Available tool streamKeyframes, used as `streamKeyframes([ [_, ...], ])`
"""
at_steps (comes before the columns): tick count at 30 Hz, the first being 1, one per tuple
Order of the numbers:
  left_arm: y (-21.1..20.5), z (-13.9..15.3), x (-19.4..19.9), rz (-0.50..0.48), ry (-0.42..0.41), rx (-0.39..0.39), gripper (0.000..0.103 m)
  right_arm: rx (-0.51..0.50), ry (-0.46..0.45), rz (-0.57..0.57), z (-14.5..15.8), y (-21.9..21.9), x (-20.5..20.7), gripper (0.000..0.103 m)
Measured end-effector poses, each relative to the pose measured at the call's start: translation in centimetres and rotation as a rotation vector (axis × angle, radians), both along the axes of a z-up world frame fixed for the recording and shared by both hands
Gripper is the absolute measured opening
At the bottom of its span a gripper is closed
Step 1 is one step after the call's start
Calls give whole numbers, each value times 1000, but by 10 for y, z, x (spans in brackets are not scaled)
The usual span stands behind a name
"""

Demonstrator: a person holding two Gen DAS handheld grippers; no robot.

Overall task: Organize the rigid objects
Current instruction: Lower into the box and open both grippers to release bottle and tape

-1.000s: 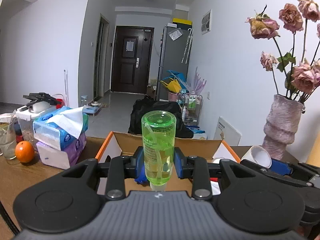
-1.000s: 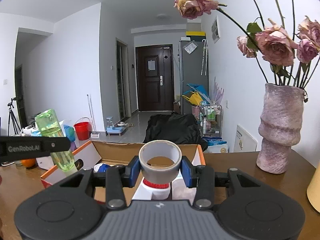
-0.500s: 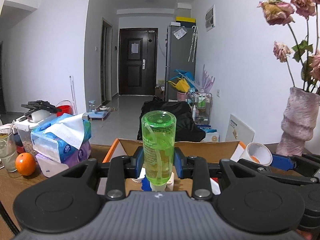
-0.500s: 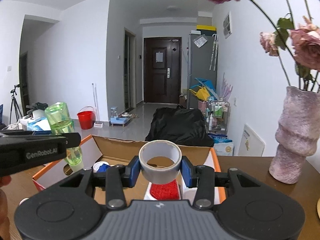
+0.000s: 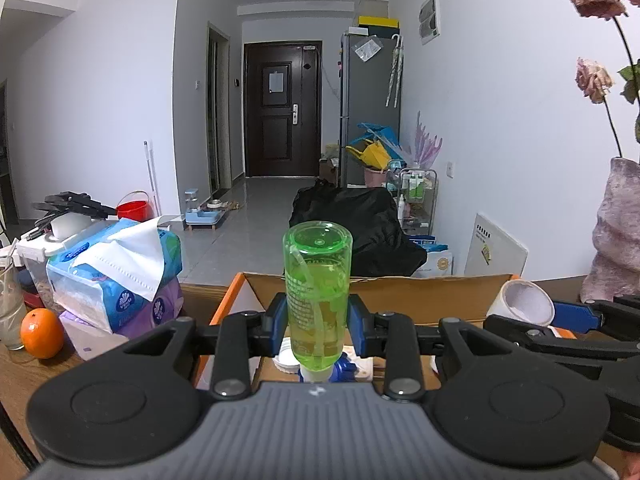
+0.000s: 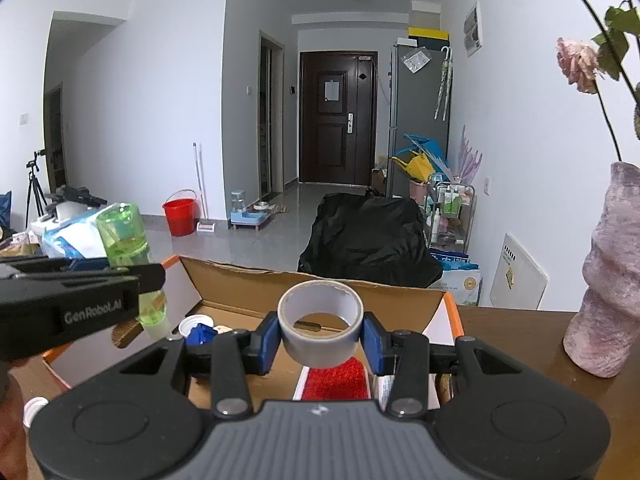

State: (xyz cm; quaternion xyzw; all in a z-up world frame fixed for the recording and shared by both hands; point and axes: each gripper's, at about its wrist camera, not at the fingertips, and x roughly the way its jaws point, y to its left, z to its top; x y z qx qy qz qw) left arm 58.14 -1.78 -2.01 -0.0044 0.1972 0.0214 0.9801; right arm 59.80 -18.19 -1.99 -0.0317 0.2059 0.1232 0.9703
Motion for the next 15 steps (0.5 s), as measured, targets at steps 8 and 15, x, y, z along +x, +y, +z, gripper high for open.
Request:
streamKeyframes([
  [8,5,-5,10,17,24,1,32,3,28,-7,-4,-4,12,42],
  [15,7,-7,11,16,26,21,38,-6,42,-7,-5,-7,19,43],
])
